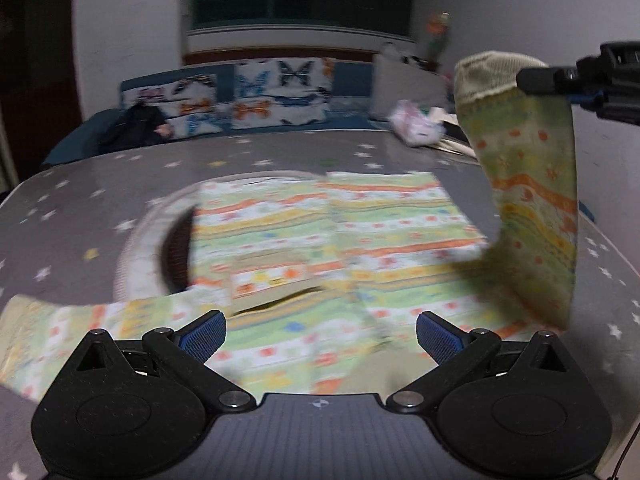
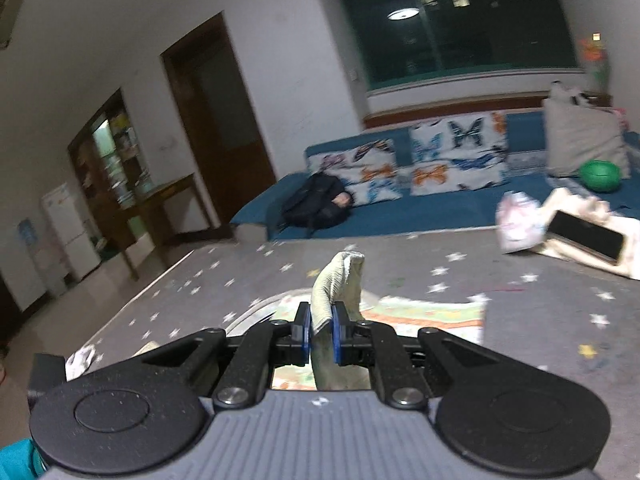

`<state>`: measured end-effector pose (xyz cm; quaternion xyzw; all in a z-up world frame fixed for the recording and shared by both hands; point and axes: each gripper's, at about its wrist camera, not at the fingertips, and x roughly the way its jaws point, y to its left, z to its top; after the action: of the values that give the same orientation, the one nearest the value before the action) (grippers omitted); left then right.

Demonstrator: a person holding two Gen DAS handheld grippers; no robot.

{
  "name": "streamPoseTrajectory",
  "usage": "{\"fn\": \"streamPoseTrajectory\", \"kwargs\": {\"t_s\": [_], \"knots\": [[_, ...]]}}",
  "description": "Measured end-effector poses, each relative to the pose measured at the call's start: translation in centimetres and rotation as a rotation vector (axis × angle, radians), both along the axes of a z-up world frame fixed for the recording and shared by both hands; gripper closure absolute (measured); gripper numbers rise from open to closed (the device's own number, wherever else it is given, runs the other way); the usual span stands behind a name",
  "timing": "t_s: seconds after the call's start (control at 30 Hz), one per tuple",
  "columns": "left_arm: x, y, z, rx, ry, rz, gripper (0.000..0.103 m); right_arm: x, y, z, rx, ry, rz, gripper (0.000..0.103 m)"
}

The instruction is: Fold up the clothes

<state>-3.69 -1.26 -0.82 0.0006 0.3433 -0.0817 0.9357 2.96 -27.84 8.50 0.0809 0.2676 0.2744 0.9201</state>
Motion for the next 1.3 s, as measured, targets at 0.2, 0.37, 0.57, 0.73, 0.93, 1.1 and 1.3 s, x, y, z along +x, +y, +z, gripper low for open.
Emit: {"fn": "streamPoseTrajectory", "kwargs": {"t_s": [0.2, 0.37, 0.57, 0.73, 0.93, 1.1, 1.3], "knots": [[-1.0, 4.3, -0.7, -0.033, 0.017, 0.103, 0.000, 0.6, 5.8, -1.7, -0.027, 0.032, 0.106, 0.094], [-1.7, 5.8, -1.2, -0.051, 0.028, 0.131, 0.000, 1.0, 9.1, -4.5, -0.051, 0.103, 0.148, 0.094], [-1.6, 6.1, -1.3, -0.065, 0.035, 0.140, 0.000, 1.0, 10.9, -6.9, -0.075, 0.169, 0.191, 0.086], [-1.4, 6.0, -1.0, -0.066, 0.027, 0.141, 0.000, 0.8, 10.8, -6.5, -0.100, 0.158, 0.205, 0.079], [-1.1, 5.6, -0.1, -0.087, -0.001, 0.122, 0.000, 0.4, 7.8, -5.9, -0.206, 0.145, 0.188, 0.079], [-0.5, 4.0, 0.3, -0.109, -0.018, 0.067, 0.000, -0.2, 4.1, -7.9, -0.301, 0.206, 0.161, 0.079], [0.2, 1.3, 0.6, -0.124, -0.033, -0.026, 0.001, -0.6, 1.1, -10.8, -0.349, 0.269, 0.111, 0.079]]}}
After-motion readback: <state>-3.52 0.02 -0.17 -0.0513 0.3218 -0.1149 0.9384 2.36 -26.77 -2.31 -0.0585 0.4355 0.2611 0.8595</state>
